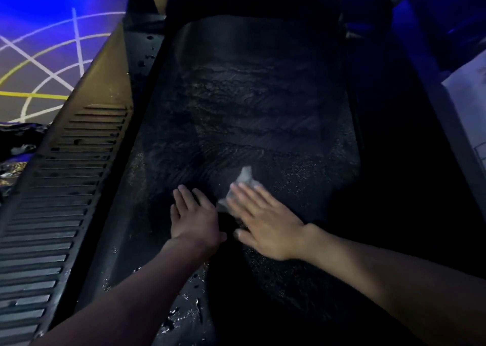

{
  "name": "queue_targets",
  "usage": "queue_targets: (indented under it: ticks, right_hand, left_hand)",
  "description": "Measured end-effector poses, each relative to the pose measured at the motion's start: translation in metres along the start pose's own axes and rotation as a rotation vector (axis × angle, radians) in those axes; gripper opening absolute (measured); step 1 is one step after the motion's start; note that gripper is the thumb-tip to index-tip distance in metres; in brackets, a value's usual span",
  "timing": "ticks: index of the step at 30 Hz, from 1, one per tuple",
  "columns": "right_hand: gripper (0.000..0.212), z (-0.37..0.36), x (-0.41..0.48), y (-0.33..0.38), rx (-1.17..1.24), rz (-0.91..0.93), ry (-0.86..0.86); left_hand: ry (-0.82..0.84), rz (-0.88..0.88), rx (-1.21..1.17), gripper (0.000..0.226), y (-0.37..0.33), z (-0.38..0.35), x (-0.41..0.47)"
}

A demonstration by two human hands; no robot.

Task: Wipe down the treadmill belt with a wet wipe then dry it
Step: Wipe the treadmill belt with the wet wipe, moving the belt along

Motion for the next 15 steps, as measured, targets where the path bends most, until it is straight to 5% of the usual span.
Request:
queue_targets:
  ticks: [2,4,6,10,13,15]
  right_hand:
    - [0.071,0.004,-0.005,-0.010,-0.031,0.052,-0.004]
    - [0.070,0.013,-0.002,-0.028,0.021,-0.168,-0.010]
    - [0.073,0.010,-0.007,-0.024,0.058,-0.225,-0.025]
    - [0.071,-0.003,-0.025,-0.016,-0.006,-0.002,-0.015]
    - [0.068,0.012,-0.020,-0.040,0.096,-0.253,-0.002]
    - [0.070,0.005,-0.028,-0.031,0.114,-0.190,-0.023]
  left_hand:
    - [-0.037,-0.066,0.032,0.105,-0.007,-0.004,-0.002]
    - [-0.031,-0.080,0.043,0.097,-0.012,-0.006,-0.001]
    - [0.057,-0.051,0.005,0.108,-0.018,-0.003,0.001]
    - [0.192,0.013,-0.042,0.129,-0.032,0.008,0.004]
    - [0.180,0.009,0.019,0.127,-0.033,0.006,0.003]
    - [0.156,0.004,0.039,0.126,-0.030,0.002,0.002]
Point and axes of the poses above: each hand's wrist, its own x-axis towards the middle knuckle, its own z-axis out of the back of the hand, y = z × x, the point moved 2 cm from there along x, towards the middle knuckle
